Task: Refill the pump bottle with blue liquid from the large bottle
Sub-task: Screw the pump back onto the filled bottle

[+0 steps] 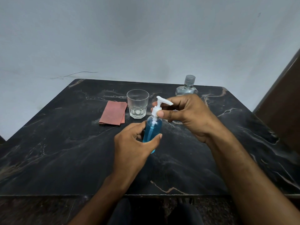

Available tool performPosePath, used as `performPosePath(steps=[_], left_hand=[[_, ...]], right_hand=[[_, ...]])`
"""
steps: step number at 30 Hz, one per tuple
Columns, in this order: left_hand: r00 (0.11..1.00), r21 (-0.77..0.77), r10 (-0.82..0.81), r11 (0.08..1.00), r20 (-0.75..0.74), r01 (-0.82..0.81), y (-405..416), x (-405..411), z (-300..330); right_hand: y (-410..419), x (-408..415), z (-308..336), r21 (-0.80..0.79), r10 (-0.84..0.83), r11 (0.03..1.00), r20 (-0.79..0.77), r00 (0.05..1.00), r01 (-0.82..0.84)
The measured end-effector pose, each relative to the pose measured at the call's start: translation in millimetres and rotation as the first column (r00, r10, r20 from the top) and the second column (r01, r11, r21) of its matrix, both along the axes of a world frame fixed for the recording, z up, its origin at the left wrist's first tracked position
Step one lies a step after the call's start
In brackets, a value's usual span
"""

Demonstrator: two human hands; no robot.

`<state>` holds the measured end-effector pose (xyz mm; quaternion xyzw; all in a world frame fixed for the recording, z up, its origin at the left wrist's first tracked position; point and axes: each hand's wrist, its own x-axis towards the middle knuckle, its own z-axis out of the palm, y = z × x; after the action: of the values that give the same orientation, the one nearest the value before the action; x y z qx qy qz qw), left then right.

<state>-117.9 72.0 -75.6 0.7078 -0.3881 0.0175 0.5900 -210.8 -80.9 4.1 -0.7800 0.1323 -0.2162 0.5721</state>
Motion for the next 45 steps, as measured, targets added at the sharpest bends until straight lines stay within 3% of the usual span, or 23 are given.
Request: performPosePath(steps=[16, 23, 31, 37, 45], left_hand=[[0.999, 0.026, 0.011, 1.0, 0.05, -0.012, -1.7, -5.8, 4.0], [0.998, 0.013, -0.003, 1.0, 0.057, 0.003, -3.8, -5.3, 4.8], [0.998, 0.006, -0.012, 1.0, 0.063, 0.012, -5.4, -7.5, 1.9], [0.998, -0.004, -0.006, 1.0, 0.066, 0.007, -8.0, -4.7, 5.3], [0.995, 0.02, 0.023, 1.0, 0.099, -0.025, -10.6, -5.3, 0.6]], right_hand=[[4.3, 4.2, -6.1, -0.006, -0.092, 0.996, 0.073, 0.993, 0.093], [-1.3, -5.8, 2.6, -0.033, 0.015, 0.999, 0.034, 0.999, -0.014], [-2.1, -7.5, 3.2, -0.192, 0.014, 0.981, -0.034, 0.999, -0.02], [-0.5, -7.0, 3.6, -0.19, -0.054, 0.98, -0.001, 0.999, 0.053], [5.6, -1.0, 2.8, -0.309, -0.189, 0.934, 0.007, 0.982, 0.182]])
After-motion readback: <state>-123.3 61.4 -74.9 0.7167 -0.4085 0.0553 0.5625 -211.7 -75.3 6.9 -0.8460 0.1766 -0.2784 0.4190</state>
